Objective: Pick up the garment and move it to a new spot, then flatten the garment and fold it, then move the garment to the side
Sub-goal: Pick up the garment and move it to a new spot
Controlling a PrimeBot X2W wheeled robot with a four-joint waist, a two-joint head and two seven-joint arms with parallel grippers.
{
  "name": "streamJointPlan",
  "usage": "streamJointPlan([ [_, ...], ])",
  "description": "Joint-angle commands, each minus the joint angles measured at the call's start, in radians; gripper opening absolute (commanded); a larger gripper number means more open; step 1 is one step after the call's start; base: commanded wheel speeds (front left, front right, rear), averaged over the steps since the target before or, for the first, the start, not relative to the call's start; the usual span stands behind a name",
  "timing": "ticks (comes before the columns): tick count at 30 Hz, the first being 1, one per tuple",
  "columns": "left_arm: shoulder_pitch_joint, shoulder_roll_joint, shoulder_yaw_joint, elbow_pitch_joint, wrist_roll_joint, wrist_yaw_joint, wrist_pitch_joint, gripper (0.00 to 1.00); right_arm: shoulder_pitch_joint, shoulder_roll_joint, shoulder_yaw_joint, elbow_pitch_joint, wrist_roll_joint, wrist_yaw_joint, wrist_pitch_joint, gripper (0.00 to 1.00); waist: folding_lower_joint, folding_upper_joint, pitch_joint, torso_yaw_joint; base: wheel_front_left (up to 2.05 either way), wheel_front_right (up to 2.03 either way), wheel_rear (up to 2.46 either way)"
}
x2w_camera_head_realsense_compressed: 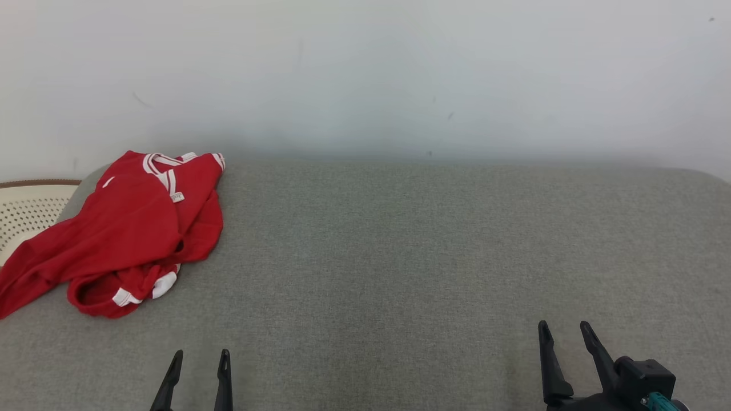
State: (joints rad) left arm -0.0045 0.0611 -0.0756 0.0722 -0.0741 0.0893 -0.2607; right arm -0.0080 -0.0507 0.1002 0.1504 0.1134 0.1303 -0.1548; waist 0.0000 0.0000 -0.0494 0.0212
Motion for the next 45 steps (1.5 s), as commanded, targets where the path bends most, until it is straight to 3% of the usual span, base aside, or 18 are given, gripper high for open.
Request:
streamJointPlan([
  [1, 0.001, 0.003, 0.006, 0.003, -0.004, -0.001, -0.005, 1.00, 0.009, 0.001, 0.005, 0.002, 0.005, 0.001, -0.005, 1.00, 0.0000, 0.0000, -0.005, 0.021, 0.00, 0.00, 0.00],
  [9, 0.020, 0.004, 0.018, -0.002, 0.008, -0.003, -0.006, 1.00, -0.002, 0.001, 0.019, 0.007, 0.011, 0.001, -0.017, 1.00, 0.0000, 0.0000, -0.007, 0.091, 0.00, 0.00, 0.00],
  [31, 0.024, 0.025, 0.036, 0.003, 0.011, -0.014, -0.005, 1.00, 0.004, 0.001, 0.058, 0.051, 0.046, 0.001, -0.058, 1.00, 0.0000, 0.0000, -0.031, 0.370, 0.00, 0.00, 0.00],
  [45, 0.045, 0.034, 0.045, -0.008, 0.010, -0.008, -0.005, 1.00, -0.005, 0.000, 0.078, 0.074, 0.057, 0.001, -0.068, 1.00, 0.0000, 0.0000, -0.042, 0.434, 0.00, 0.00, 0.00],
])
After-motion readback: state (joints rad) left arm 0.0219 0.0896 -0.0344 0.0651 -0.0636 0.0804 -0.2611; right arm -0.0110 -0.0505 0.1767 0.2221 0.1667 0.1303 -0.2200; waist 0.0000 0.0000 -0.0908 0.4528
